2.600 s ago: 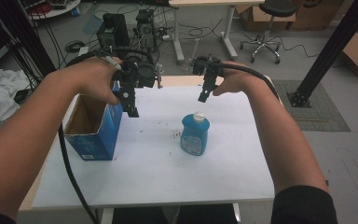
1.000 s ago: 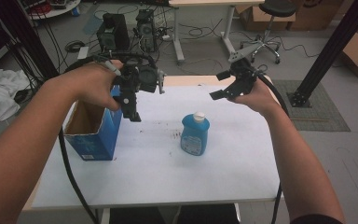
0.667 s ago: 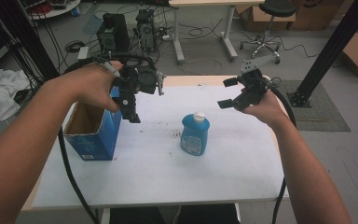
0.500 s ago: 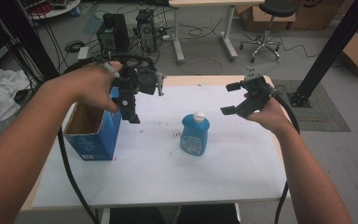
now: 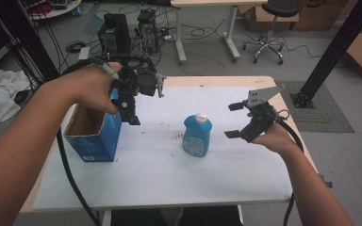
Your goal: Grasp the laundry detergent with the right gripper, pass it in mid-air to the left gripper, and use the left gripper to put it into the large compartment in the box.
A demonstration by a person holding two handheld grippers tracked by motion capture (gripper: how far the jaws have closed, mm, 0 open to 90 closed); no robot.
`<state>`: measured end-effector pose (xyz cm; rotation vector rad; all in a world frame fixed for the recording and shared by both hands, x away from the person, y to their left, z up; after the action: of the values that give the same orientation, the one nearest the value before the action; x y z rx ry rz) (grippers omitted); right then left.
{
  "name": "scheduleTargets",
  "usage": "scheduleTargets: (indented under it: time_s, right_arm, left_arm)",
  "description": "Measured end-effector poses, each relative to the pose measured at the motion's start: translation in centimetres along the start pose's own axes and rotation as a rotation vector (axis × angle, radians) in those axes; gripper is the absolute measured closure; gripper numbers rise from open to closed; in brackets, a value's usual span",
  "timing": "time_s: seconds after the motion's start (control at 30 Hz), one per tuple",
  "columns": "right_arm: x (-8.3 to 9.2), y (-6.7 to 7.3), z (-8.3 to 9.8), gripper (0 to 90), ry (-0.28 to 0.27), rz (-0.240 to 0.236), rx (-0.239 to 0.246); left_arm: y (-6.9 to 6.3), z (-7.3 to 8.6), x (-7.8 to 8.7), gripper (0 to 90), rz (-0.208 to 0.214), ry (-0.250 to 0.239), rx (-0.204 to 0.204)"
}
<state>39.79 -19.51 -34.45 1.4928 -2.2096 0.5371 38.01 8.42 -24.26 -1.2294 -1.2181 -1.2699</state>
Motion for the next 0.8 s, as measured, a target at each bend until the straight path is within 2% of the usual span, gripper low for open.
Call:
scheduleTargets:
  time_s: [0.2,0.8]
  right_arm:
    - [-1.7,1.2,1.2,0.0,0.009,-0.007,0.002]
    - [-6.3,2.4,3.9,0.0,-0.039,0.016,-0.065]
  left_arm:
    - [-0.2,-0.2,0.0,0.1,-0.001,-0.002,-0.007]
    - [-0.7,-0.2,-0.2,0.1,-0.003,-0.002,-0.012]
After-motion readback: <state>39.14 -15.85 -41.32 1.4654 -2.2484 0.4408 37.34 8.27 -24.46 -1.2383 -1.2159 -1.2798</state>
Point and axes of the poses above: each handheld gripper's, and its own axes: x roughly backward along the jaws, z roughly out of its underside, y roughly to its left, the point moved 7 cm from there along -x, roughly forward along the jaws, and after that the axes turned 7 degrees about z, right-handed, at the moved point
